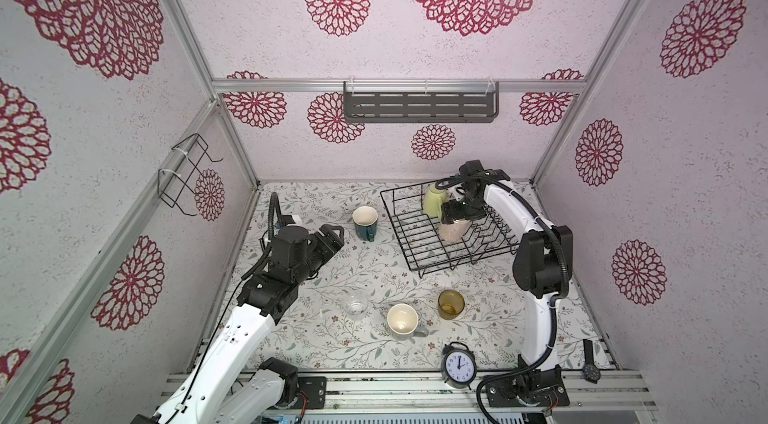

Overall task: Load the cups into the dish rack
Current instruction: 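Lower the pink mug upright beside the green mug with the right while the left withdraws, then open and raise the right gripper while the left reaches toward the clear glass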

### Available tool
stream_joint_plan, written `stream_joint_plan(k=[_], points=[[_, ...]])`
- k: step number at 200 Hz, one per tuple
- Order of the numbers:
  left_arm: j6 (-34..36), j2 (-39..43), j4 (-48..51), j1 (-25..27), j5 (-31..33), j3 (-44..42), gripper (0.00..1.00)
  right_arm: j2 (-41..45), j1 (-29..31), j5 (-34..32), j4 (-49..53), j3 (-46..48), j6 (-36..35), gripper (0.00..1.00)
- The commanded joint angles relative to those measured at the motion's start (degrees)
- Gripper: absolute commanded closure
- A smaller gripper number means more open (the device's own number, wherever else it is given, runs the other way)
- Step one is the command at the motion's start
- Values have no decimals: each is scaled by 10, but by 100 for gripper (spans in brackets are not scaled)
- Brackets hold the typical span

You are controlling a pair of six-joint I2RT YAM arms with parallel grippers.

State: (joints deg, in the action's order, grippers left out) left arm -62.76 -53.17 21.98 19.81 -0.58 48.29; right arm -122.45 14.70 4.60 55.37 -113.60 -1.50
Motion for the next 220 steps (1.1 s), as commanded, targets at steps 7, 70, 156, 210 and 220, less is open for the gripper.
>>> stream_joint_plan(k=[7, 70, 156, 210, 220], points=[[-2, 10, 7, -7, 7, -7, 16, 56, -4, 5, -21, -1, 5, 10], [-1, 30, 18, -7, 15, -13, 16, 63, 0, -49, -26, 7, 8, 1], [49, 30, 12, -5, -13, -1, 16, 209, 7, -62, -191, 130, 50, 1], [186, -36, 108, 83, -46, 81, 17, 399, -4, -92, -429, 363, 89, 1], [208, -53, 134, 110, -38, 97, 17, 418, -6, -70, -430, 382, 92, 1]])
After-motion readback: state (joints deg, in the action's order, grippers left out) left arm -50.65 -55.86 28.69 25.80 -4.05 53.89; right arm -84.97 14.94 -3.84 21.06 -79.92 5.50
